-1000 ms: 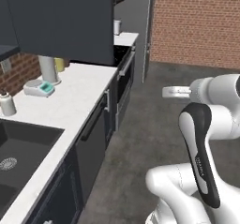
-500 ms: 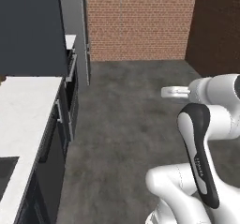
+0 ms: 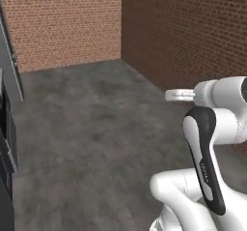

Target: Gather all objects into one cabinet and sort the glasses and bowls to opposite sides.

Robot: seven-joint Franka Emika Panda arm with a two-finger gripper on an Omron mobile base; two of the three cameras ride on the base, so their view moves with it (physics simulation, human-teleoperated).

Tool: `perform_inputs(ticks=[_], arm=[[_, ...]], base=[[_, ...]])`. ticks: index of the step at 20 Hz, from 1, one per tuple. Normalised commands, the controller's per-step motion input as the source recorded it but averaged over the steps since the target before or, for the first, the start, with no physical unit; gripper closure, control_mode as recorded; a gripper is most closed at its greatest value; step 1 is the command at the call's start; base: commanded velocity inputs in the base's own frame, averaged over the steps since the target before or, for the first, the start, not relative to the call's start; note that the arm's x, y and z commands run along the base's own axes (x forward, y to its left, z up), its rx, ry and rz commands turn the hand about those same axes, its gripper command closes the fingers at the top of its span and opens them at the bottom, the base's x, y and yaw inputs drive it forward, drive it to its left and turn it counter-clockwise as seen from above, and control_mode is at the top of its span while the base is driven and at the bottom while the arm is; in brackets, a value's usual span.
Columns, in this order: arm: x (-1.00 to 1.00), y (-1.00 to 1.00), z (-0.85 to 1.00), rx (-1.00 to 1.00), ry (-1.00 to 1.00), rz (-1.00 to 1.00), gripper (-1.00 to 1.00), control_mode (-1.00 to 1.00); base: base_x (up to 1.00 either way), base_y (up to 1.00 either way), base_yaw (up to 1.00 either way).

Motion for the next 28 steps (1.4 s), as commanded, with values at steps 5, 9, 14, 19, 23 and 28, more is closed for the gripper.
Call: perform_inputs(ticks=[5, 9, 14, 19, 23, 28], arm=[[0.0, 0.0, 0.0, 0.0, 0.0, 0.0, -1.0, 1.0], [0.0, 0.0, 0.0, 0.0, 0.0, 0.0, -1.0, 1.0], [0.0, 0.0, 0.0, 0.0, 0.0, 0.0, -1.0, 1.0], [0.0, 0.0, 0.0, 0.0, 0.0, 0.0, -1.0, 1.0], [0.0, 0.0, 0.0, 0.0, 0.0, 0.0, -1.0, 1.0], [0.0, 0.0, 0.0, 0.0, 0.0, 0.0, -1.0, 1.0]], base=[[0.0, -0.44, -0.58], [0.0, -0.53, -0.55], [-0.03, -0.58, -0.54], [-0.06, -0.6, -0.55], [-0.07, -0.62, -0.57], [-0.05, -0.62, -0.59]])
